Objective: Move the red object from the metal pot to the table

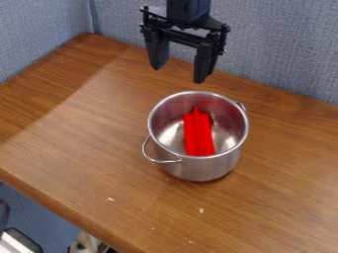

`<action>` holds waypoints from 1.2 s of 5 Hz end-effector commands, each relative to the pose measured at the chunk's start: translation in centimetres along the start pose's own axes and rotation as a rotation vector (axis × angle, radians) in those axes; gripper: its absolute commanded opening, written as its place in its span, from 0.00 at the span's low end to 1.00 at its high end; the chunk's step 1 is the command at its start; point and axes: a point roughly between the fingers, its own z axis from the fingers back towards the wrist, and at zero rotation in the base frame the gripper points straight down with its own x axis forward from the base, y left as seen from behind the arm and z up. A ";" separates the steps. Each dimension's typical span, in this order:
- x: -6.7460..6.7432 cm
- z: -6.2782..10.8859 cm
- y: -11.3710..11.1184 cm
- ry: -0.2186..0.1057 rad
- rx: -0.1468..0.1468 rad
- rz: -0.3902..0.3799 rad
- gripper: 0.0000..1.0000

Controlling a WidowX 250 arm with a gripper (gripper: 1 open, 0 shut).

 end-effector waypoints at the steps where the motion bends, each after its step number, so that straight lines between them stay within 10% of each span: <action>1: 0.0 -0.6 -0.1 0.011 -0.001 0.000 1.00; 6: 0.2 -5.6 -1.1 -0.015 0.026 -0.003 1.00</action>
